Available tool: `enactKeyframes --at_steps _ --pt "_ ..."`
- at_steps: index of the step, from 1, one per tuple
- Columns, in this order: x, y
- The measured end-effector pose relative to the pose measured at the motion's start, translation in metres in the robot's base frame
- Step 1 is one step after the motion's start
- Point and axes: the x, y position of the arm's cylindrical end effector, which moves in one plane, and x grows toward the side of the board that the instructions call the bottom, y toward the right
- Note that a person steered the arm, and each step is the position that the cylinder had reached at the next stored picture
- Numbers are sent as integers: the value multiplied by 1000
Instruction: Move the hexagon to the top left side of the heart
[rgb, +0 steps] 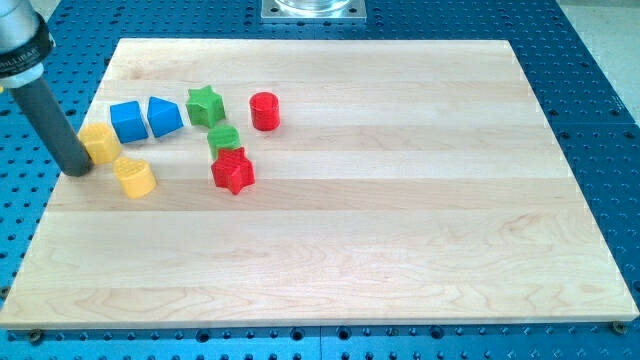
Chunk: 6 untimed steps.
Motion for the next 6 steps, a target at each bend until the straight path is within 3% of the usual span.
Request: enactKeyframes --at_steps 1,3,5,6 --pt "-9 -27" --pt "-52 -18" --pt "-43 19" --pt "-42 -7"
